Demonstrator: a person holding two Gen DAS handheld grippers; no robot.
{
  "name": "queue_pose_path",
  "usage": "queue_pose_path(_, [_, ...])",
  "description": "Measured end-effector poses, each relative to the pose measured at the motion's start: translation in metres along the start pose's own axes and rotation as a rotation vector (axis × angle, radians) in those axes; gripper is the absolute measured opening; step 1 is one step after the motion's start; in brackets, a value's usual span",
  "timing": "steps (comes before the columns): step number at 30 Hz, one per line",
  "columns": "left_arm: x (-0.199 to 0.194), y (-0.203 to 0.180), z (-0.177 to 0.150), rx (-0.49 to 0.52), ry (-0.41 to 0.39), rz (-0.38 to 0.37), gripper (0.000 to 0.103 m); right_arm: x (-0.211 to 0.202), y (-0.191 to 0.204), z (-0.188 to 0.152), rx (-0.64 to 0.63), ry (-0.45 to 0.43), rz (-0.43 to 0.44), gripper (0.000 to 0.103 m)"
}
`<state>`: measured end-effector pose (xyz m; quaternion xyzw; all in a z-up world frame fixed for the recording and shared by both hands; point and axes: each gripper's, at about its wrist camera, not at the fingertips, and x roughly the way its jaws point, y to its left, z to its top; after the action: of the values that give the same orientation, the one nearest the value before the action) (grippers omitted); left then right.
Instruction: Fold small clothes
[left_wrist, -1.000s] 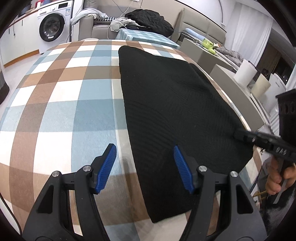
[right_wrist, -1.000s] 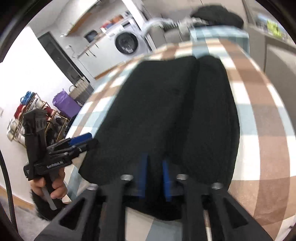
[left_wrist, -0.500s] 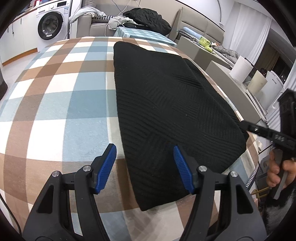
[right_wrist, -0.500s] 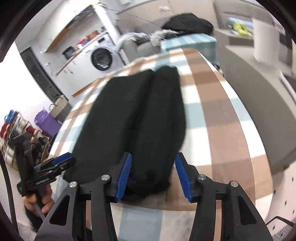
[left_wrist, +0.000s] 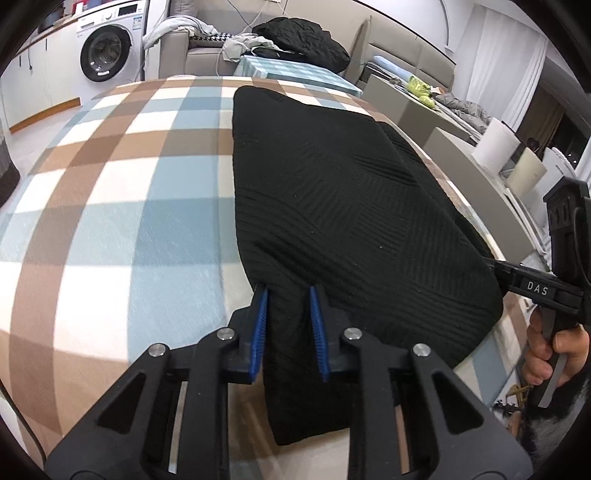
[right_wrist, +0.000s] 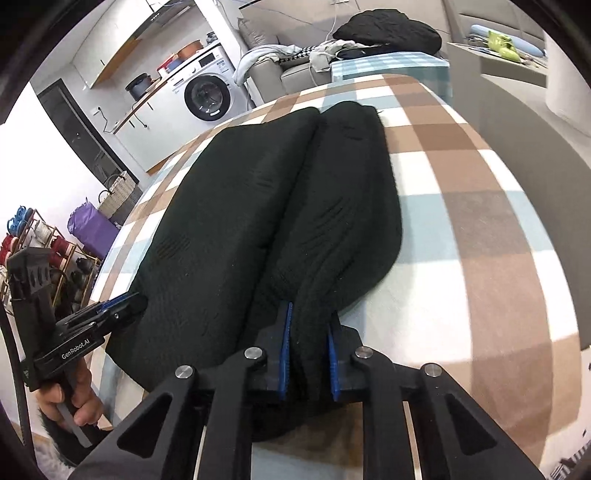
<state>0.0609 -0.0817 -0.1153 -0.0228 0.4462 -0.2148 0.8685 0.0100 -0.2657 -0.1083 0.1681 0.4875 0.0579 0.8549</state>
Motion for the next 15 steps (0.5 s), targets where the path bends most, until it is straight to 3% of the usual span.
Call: queue_pose_path(15, [0.024,0.067,0.061,-0.074,-0.044,0.146,0.02,0.069,0.04,0.071,-0.022,0.018,0.023,0.016])
